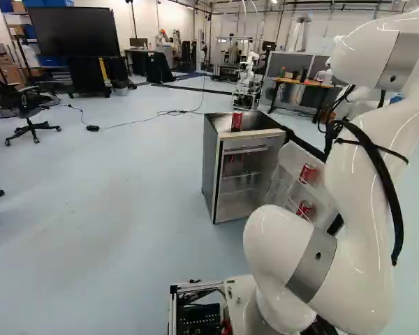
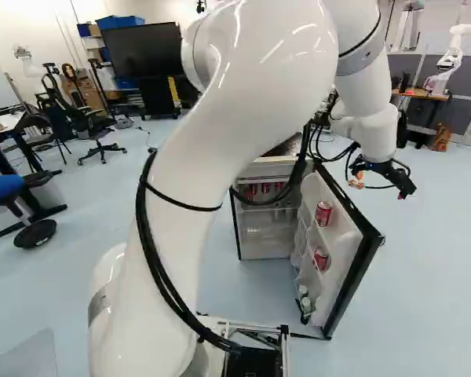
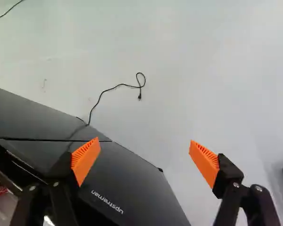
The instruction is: Grab a drink from the fridge
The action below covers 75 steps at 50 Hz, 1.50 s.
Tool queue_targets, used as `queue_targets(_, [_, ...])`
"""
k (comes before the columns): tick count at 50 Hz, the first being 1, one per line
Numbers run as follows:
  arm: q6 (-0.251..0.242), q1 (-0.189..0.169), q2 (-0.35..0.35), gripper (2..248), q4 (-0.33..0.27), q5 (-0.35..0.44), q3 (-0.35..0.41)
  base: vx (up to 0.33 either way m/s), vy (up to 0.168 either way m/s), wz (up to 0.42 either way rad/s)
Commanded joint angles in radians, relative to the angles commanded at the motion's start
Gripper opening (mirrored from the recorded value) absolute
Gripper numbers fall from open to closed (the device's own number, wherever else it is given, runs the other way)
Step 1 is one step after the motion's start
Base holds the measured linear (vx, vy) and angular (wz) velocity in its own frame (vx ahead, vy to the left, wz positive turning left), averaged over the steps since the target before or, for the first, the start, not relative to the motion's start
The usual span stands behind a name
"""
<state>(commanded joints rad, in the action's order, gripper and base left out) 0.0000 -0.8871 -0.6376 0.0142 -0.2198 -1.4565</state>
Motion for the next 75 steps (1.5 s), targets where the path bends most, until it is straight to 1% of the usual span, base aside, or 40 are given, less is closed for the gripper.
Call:
queue_targets(6, [0.000, -0.006, -0.034, 247, 0.000, -0.018, -0.031, 0.000, 0.000, 0.000])
queue_targets(15, [0.000, -0.009, -0.063, 247, 0.000, -0.044, -0.049, 0.000, 0.000, 0.000])
queue_targets(26, [0.000, -0.009, -0.090, 247, 0.000, -0.071, -0.058, 0.000, 0.000, 0.000])
queue_targets(38, [0.000, -0.009, -0.104, 247, 0.000, -0.091, -0.045, 0.000, 0.000, 0.000])
queue_targets(47, [0.000, -0.010, -0.083, 247, 0.000, -0.103, -0.004, 0.000, 0.000, 0.000])
queue_targets(75, [0.000, -0.012, 0.030, 247, 0.000, -0.105, 0.165, 0.000, 0.000, 0.000])
